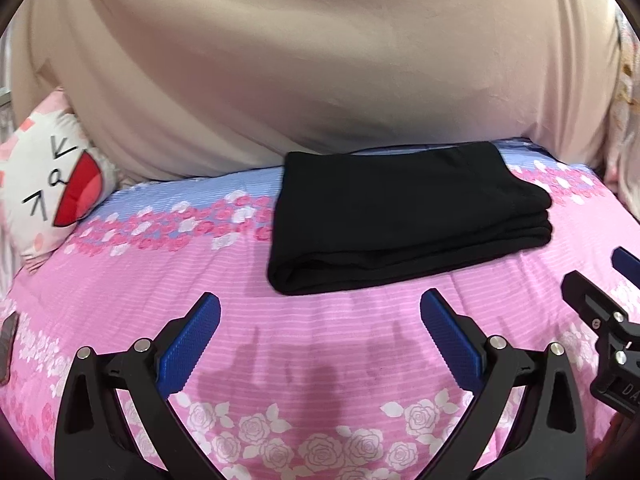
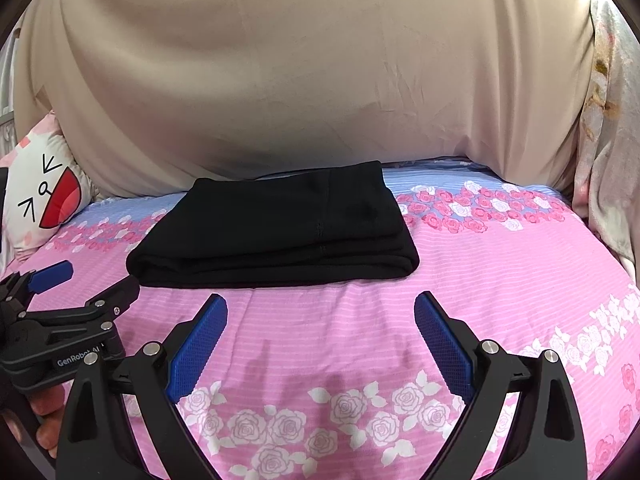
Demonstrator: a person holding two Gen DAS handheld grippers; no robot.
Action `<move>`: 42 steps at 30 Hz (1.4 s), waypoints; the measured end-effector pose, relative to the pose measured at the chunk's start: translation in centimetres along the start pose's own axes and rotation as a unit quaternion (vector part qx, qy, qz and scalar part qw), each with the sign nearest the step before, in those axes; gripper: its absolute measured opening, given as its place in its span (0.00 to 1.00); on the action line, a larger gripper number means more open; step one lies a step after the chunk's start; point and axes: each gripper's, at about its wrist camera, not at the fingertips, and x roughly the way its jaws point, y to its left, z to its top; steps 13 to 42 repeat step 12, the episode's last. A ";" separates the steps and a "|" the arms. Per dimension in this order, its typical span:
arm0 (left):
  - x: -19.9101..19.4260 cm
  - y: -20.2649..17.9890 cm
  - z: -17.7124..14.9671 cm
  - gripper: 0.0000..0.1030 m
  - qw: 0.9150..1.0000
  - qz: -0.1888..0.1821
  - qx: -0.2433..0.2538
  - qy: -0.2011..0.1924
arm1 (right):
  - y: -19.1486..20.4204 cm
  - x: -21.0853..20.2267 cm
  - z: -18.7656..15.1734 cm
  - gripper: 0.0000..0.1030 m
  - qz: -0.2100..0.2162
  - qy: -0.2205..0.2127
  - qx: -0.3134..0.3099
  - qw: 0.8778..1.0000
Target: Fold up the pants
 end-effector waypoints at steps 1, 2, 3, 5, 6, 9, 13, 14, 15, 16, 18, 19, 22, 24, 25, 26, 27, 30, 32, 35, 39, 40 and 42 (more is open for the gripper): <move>-0.1 -0.1 -0.1 0.95 1.000 -0.003 0.001 -0.002 | 0.0 0.1 0.0 0.90 0.000 0.002 0.001 1.000; -0.1 -0.2 -0.1 0.95 1.000 -0.006 0.003 0.000 | 0.0 0.1 0.0 0.90 0.000 0.003 0.002 1.000; -0.1 -0.3 -0.1 0.95 1.000 -0.007 0.005 0.000 | -0.1 0.1 0.0 0.90 0.001 0.003 0.003 1.000; -0.4 -0.5 -0.2 0.95 1.000 -0.008 0.018 -0.003 | -0.1 0.1 0.0 0.90 0.001 0.003 0.005 1.000; -0.4 -0.7 -0.2 0.95 1.000 -0.004 0.025 -0.002 | -0.2 0.1 0.0 0.90 0.001 0.003 0.005 1.000; -0.7 -0.9 -0.2 0.95 0.999 -0.018 0.033 -0.007 | -0.2 0.0 0.0 0.90 0.000 0.003 0.006 1.000; -0.8 -0.8 -0.2 0.95 0.999 -0.021 0.031 -0.006 | -0.3 0.1 0.0 0.90 0.000 0.003 0.006 1.000; -0.8 -0.8 -0.2 0.95 0.999 -0.021 0.031 -0.006 | -0.3 0.1 0.0 0.90 0.000 0.003 0.006 1.000; -0.8 -0.8 -0.2 0.95 0.999 -0.021 0.031 -0.006 | -0.3 0.1 0.0 0.90 0.000 0.003 0.006 1.000; -0.8 -0.8 -0.2 0.95 0.999 -0.021 0.031 -0.006 | -0.3 0.1 0.0 0.90 0.000 0.003 0.006 1.000; -0.8 -0.8 -0.2 0.95 0.999 -0.021 0.031 -0.006 | -0.3 0.1 0.0 0.90 0.000 0.003 0.006 1.000; -0.8 -0.8 -0.2 0.95 0.999 -0.021 0.031 -0.006 | -0.3 0.1 0.0 0.90 0.000 0.003 0.006 1.000; -0.8 -0.8 -0.2 0.95 0.999 -0.021 0.031 -0.006 | -0.3 0.1 0.0 0.90 0.000 0.003 0.006 1.000; -0.8 -0.8 -0.2 0.95 0.999 -0.021 0.031 -0.006 | -0.3 0.1 0.0 0.90 0.000 0.003 0.006 1.000; -0.8 -0.8 -0.2 0.95 0.999 -0.021 0.031 -0.006 | -0.3 0.1 0.0 0.90 0.000 0.003 0.006 1.000; -0.8 -0.8 -0.2 0.95 0.999 -0.021 0.031 -0.006 | -0.3 0.1 0.0 0.90 0.000 0.003 0.006 1.000; -0.8 -0.8 -0.2 0.95 0.999 -0.021 0.031 -0.006 | -0.3 0.1 0.0 0.90 0.000 0.003 0.006 1.000; -0.8 -0.8 -0.2 0.95 0.999 -0.021 0.031 -0.006 | -0.3 0.1 0.0 0.90 0.000 0.003 0.006 1.000; -0.8 -0.8 -0.2 0.95 0.999 -0.021 0.031 -0.006 | -0.3 0.1 0.0 0.90 0.000 0.003 0.006 1.000; -0.8 -0.8 -0.2 0.95 0.999 -0.021 0.031 -0.006 | -0.3 0.1 0.0 0.90 0.000 0.003 0.006 1.000; -0.8 -0.8 -0.2 0.95 0.999 -0.021 0.031 -0.006 | -0.3 0.1 0.0 0.90 0.000 0.003 0.006 1.000; -0.8 -0.8 -0.2 0.95 0.999 -0.021 0.031 -0.006 | -0.3 0.1 0.0 0.90 0.000 0.003 0.006 1.000; -0.8 -0.8 -0.2 0.95 0.999 -0.021 0.031 -0.006 | -0.3 0.1 0.0 0.90 0.000 0.003 0.006 1.000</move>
